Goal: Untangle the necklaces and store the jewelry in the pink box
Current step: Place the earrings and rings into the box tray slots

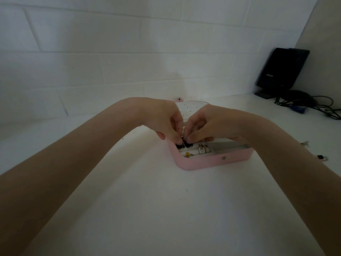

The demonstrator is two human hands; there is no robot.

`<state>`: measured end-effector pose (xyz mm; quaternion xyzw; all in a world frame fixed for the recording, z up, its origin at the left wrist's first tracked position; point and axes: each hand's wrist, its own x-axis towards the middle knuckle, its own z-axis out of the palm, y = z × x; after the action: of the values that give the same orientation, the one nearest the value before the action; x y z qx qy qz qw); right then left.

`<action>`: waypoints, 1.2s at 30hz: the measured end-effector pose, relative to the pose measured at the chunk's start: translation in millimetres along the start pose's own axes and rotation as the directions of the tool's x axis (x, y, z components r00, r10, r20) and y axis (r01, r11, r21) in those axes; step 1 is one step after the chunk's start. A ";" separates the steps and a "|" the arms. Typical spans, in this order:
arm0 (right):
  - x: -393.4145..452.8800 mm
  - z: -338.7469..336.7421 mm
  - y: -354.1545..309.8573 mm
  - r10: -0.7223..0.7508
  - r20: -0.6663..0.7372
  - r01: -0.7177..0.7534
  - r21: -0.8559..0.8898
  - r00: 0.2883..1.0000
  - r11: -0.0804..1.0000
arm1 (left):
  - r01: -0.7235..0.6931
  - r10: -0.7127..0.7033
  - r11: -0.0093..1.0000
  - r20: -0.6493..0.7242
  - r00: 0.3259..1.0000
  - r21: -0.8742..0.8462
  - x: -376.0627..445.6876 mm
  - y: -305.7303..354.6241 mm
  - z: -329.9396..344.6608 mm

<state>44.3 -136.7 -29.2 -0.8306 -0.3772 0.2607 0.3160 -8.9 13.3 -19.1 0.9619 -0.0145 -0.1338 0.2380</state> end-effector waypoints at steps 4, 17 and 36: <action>1.8 1.7 -0.9 0.001 -0.012 -0.001 -0.032 1.000 0.999 | -0.001 0.001 1.000 0.002 1.000 0.007 1.1 -1.4 0.4; -6.2 -7.6 -0.4 -0.010 -0.123 0.026 0.133 0.992 0.991 | -0.078 0.068 0.996 -0.197 0.978 -0.047 -5.1 10.2 -4.3; -121.0 -77.2 146.8 0.353 -0.725 -0.586 -0.087 0.591 0.805 | -0.354 0.402 0.874 -0.086 0.912 0.333 95.3 174.5 108.2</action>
<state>93.8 -333.5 -60.3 -0.9754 -0.0355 -0.0500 0.2118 60.6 -199.2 -54.4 0.9730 -0.2053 -0.0068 0.1057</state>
